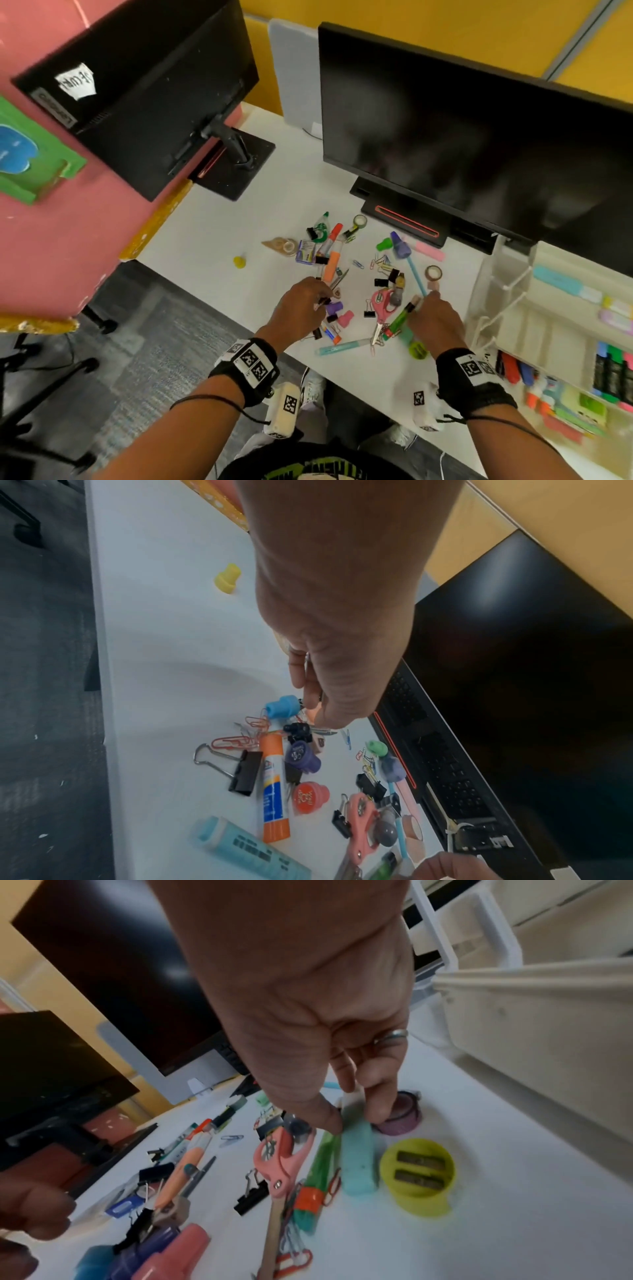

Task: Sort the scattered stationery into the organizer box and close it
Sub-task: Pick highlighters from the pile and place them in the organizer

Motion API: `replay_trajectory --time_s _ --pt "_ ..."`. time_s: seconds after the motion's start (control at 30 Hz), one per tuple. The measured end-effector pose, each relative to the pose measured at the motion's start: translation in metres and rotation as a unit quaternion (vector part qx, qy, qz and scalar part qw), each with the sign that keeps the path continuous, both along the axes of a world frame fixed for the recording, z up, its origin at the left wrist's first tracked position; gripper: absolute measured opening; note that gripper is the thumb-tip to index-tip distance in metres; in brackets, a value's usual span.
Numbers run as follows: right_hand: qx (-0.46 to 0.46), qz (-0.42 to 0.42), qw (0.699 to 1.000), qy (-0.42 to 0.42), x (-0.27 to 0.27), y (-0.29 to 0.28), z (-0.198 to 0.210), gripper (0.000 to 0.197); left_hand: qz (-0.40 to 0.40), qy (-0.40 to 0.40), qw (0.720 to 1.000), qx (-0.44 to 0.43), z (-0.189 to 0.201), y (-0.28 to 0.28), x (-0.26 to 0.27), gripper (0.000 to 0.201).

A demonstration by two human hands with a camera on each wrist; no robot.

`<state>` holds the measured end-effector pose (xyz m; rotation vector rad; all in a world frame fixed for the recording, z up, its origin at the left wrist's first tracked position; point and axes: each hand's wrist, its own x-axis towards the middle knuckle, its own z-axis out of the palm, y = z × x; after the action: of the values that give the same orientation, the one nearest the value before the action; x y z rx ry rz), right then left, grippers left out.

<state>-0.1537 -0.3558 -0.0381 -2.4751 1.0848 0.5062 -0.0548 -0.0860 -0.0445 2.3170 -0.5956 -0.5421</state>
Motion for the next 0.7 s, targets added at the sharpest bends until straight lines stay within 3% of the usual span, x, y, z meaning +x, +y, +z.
replay_trajectory --time_s 0.17,0.37,0.43,0.57,0.7 --pt "0.009 -0.022 0.999 -0.036 -0.003 0.012 -0.011 0.036 -0.004 0.018 1.000 -0.007 -0.013 0.014 0.005 0.031" --pt "-0.020 -0.023 1.000 -0.004 -0.005 0.016 -0.011 0.056 -0.019 0.042 0.999 0.010 -0.026 0.022 0.004 0.031" --pt "-0.017 -0.036 0.999 -0.011 -0.007 0.016 -0.011 0.053 -0.031 0.029 0.999 -0.004 -0.026 0.021 0.005 0.030" --pt "-0.021 -0.052 0.998 -0.027 -0.007 0.013 -0.008 0.036 -0.140 -0.026 0.990 -0.009 -0.022 0.012 -0.001 0.019" --pt "-0.030 -0.043 0.998 -0.032 -0.008 0.014 -0.004 0.040 -0.271 -0.058 0.961 0.002 -0.024 0.000 -0.012 0.024"
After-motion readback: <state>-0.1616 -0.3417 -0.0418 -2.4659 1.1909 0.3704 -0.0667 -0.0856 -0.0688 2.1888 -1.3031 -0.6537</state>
